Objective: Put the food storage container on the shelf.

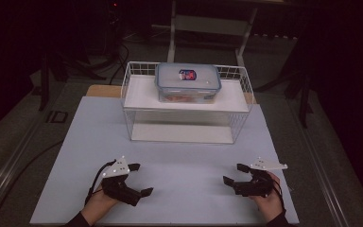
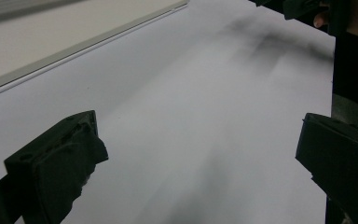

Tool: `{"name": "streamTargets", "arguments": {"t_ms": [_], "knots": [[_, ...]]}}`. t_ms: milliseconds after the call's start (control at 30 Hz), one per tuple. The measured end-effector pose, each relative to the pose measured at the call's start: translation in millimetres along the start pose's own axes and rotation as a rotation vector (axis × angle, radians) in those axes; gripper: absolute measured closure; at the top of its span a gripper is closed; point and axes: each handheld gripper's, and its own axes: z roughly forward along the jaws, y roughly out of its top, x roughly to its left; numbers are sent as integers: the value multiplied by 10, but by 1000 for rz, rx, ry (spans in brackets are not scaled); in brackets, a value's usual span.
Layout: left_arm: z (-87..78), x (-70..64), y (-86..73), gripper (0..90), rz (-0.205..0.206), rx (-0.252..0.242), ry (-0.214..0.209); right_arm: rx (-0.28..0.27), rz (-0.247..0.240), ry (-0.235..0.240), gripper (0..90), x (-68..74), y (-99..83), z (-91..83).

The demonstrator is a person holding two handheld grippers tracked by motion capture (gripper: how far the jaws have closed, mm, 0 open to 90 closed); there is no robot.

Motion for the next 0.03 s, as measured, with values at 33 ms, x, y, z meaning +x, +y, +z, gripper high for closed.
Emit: {"name": "streamTargets", "arguments": {"t_ms": [33], "knots": [[0,0,0,0,0,0,0,1,-8,-4,153,6,2,2]]}}
